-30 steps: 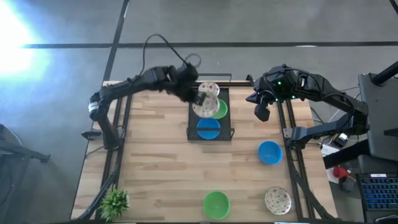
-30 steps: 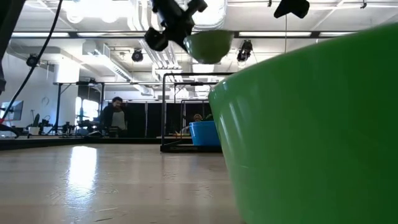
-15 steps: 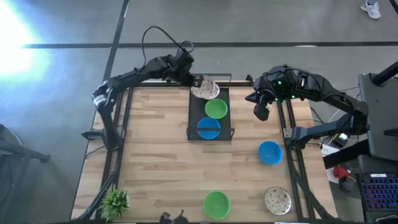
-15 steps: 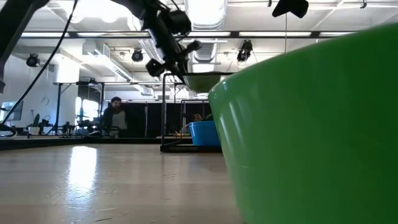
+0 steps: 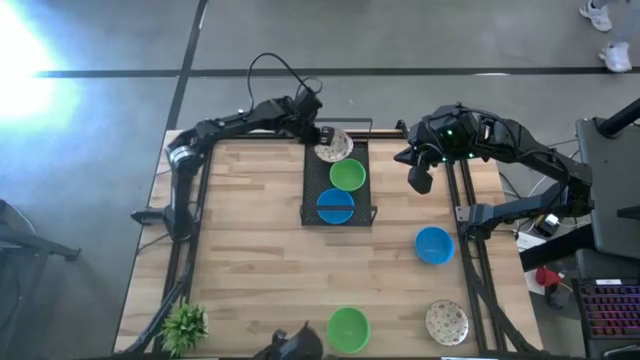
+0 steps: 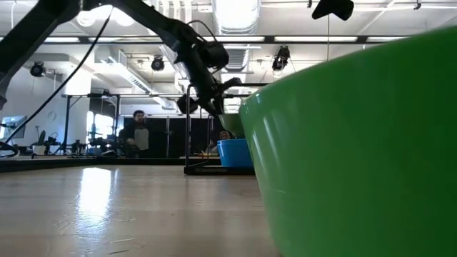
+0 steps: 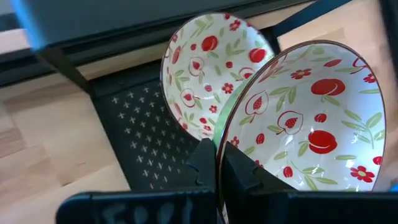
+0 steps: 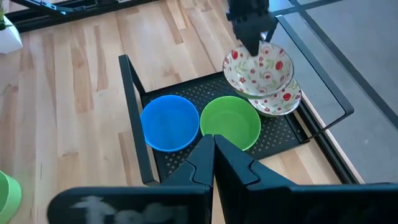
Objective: Pick & Place Mini bowls
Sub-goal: Stack the top white bowl on the white bowl on the shelf
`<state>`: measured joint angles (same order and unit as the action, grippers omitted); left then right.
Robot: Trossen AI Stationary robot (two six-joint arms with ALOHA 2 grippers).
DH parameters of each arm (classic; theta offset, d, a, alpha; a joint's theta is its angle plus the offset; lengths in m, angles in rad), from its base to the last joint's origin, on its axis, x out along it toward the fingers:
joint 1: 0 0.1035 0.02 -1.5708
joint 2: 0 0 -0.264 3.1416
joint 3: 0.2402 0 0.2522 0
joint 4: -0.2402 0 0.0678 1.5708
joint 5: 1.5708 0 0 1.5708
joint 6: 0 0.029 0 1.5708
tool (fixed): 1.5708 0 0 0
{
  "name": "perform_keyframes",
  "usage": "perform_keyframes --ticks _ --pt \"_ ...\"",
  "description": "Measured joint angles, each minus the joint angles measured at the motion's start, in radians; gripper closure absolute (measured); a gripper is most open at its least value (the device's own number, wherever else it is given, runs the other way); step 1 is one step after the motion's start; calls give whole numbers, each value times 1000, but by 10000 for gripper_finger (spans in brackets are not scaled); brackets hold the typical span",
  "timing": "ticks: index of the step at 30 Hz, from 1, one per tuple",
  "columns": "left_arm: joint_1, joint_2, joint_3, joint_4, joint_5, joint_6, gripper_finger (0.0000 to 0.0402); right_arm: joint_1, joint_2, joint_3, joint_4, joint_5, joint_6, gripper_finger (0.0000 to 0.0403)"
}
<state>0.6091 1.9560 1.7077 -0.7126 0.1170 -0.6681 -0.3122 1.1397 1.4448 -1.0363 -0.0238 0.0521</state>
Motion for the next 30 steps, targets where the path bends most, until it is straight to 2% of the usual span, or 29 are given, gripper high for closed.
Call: perform_keyframes --ticks 14,30 --pt "54 66 -22 141 19 -54 401 0 0 0 1 0 -3 394" --pt "62 108 -26 164 16 -86 401 0 0 0 2 0 -4 394"
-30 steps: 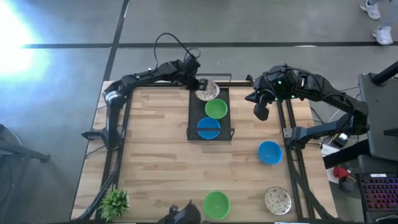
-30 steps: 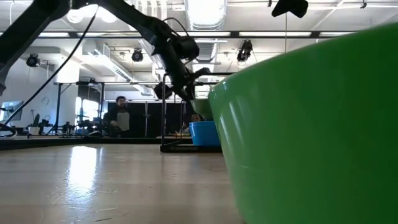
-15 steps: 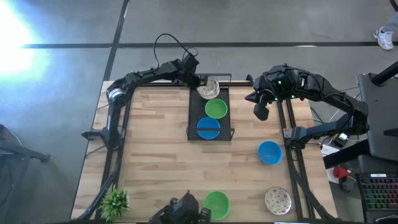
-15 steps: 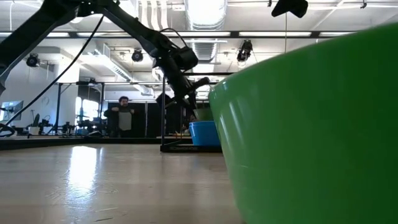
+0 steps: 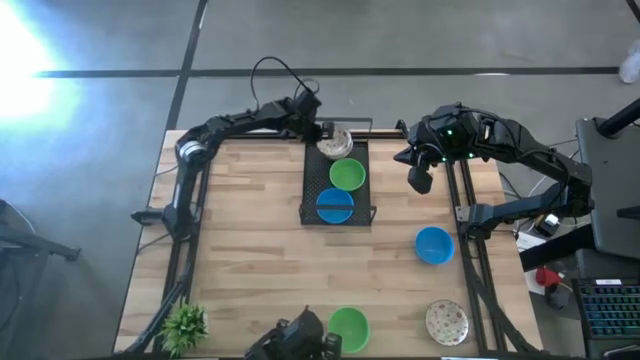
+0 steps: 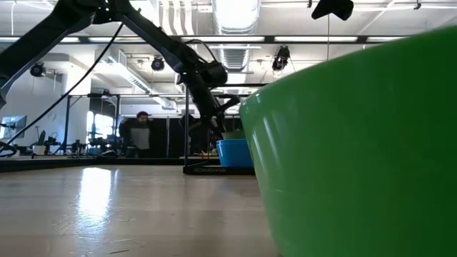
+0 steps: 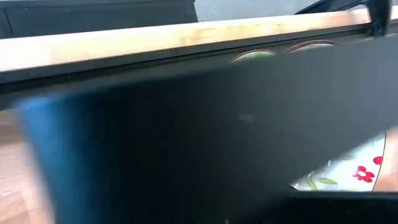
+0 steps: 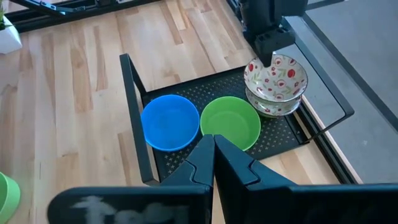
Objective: Pick & Place Mini bowls
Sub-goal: Stack the top white bowl on the white bowl on the shelf
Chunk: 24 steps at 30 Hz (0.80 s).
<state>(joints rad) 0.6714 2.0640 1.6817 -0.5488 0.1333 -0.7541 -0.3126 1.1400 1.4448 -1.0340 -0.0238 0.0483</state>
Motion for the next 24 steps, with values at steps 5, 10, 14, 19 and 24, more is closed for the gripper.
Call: perform_keyframes --ticks 5,10,14,19,24 --pt "-1 6 0 7 -4 -4 401 0 0 0 0 0 0 394" --pt "-2 6 0 10 -8 -13 386 0 0 0 0 0 -4 394" --pt "-3 6 0 10 -9 -14 379 0 0 0 0 0 -8 394" --pt "-8 6 -1 16 -23 -28 379 0 0 0 0 0 -8 394" --pt "-17 21 -1 30 -31 -31 379 0 0 0 0 1 -8 394"
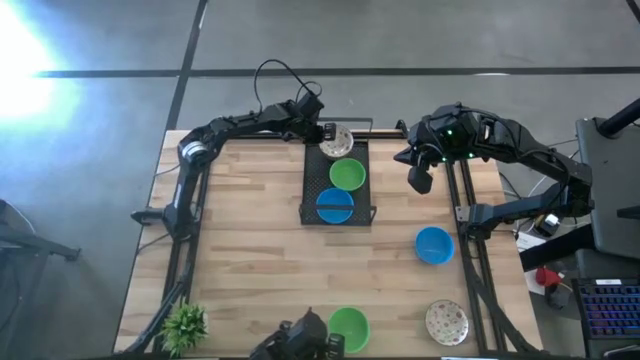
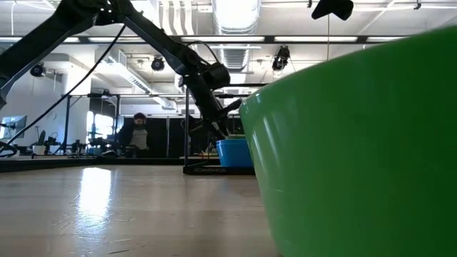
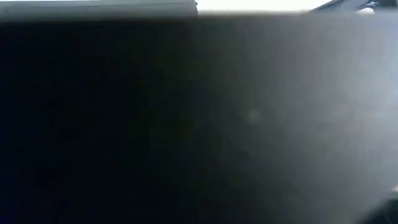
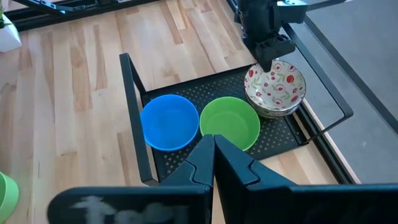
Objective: Pick & Place Mini bowls
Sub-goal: Stack the top white bowl on the white bowl on the shelf
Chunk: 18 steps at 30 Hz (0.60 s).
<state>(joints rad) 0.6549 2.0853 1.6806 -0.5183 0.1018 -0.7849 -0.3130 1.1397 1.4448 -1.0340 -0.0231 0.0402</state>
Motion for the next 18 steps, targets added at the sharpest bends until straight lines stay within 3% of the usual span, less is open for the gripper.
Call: perform_keyframes --ticks 18 --pt "-4 5 0 4 2 -1 375 0 0 0 0 0 2 394"
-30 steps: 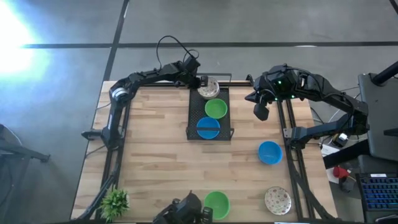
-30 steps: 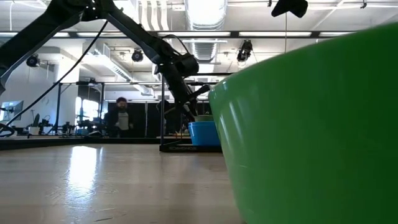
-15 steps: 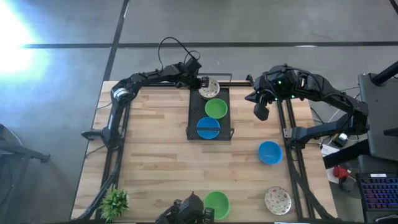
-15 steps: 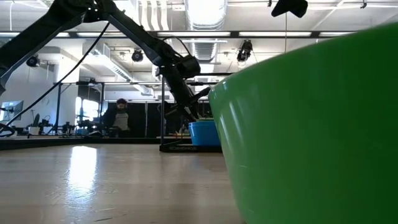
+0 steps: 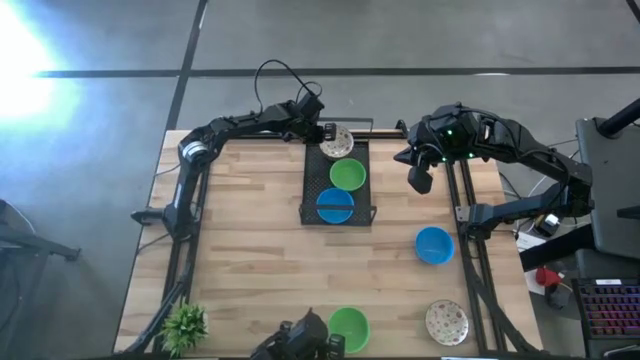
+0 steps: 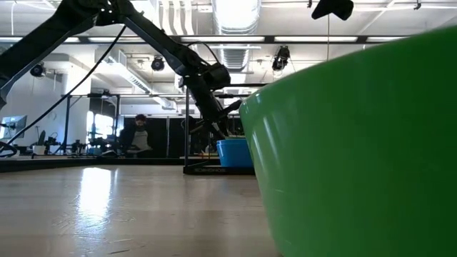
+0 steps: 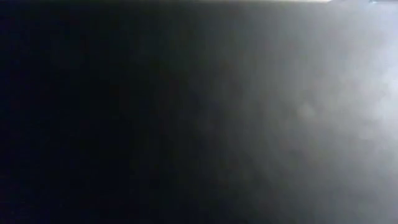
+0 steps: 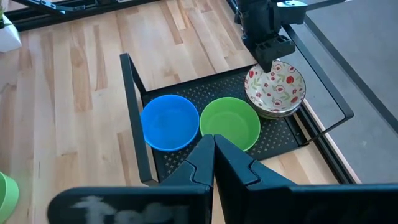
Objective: Pick & Place Mini bowls
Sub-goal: Stack the top white bowl on the white bowl on the shelf
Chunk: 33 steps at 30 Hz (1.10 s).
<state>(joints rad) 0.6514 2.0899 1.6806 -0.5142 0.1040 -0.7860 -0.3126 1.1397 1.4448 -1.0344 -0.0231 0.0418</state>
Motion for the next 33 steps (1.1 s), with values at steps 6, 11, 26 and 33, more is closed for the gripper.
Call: perform_keyframes --ticks 6,11,26,33 --pt "0 0 0 0 2 -2 375 0 0 0 0 0 1 394" --pt "0 0 0 -1 3 0 375 0 0 0 0 0 3 394" --pt "-1 0 2 4 11 -18 393 0 0 0 0 0 11 394" --pt "-1 1 2 7 10 -25 360 0 0 0 0 0 10 394"
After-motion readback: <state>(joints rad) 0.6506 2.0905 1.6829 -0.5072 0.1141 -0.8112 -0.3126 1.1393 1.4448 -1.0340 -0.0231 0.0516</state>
